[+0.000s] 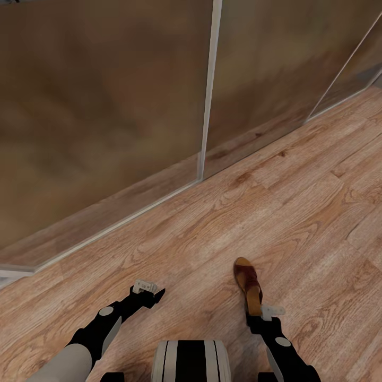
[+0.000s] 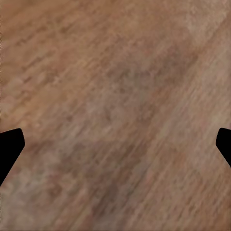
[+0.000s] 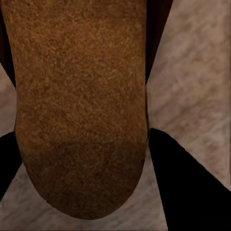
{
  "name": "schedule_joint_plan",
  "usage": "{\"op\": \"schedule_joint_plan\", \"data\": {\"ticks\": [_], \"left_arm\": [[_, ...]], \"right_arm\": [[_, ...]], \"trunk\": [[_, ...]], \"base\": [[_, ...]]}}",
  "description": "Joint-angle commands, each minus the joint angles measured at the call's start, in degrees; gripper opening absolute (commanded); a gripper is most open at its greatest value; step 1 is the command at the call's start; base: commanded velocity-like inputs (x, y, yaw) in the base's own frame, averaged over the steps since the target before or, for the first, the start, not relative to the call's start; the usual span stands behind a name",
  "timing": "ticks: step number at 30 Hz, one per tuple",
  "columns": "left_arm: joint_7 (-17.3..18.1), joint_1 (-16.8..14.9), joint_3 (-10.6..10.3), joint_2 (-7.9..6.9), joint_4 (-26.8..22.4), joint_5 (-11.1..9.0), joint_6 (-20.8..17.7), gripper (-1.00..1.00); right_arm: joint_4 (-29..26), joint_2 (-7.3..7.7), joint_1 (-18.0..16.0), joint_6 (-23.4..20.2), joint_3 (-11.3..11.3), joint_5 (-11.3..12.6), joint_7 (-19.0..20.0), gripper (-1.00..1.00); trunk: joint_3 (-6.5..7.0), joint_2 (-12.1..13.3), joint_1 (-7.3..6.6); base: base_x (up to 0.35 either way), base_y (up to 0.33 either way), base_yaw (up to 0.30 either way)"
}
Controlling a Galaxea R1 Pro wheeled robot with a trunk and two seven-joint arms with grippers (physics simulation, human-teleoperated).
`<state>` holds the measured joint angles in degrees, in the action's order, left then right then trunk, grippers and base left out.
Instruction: Pick up the two gym shoes and the two sandals from the corridor floor and place them onto the hallstand (shoe rack) in the corridor, making sure they are on the rack and not on the floor. Arrange them so the two gym shoes are next to each other and the two sandals are next to each other.
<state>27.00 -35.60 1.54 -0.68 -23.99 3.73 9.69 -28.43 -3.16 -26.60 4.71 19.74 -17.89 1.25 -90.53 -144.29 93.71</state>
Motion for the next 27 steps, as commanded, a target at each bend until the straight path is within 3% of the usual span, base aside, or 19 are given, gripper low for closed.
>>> {"op": "schedule_joint_plan", "data": {"ticks": [1,14,27], "left_arm": [[0.16,-0.01,0.18,-0.04,0.03,0.39,0.33,1.0],[0.19,-0.05,0.34,-0.33,-0.09,0.18,0.33,1.0],[0.16,-0.07,0.6,-0.47,-0.09,0.14,0.33,1.0]], "right_arm": [[0.04,-0.09,-0.03,0.27,0.39,-0.49,0.24,-1.0],[0.03,0.1,-0.03,0.38,0.47,-0.48,0.37,-1.0],[0.04,0.52,0.04,3.59,0.43,-0.54,0.5,-1.0]], "trunk": [[-0.03,-0.01,0.0],[-0.03,-0.01,0.0],[2.85,0.16,-0.34]], "base": [[0.0,0.0,0.0],[0.0,0.0,0.0],[0.0,0.0,0.0]]}}
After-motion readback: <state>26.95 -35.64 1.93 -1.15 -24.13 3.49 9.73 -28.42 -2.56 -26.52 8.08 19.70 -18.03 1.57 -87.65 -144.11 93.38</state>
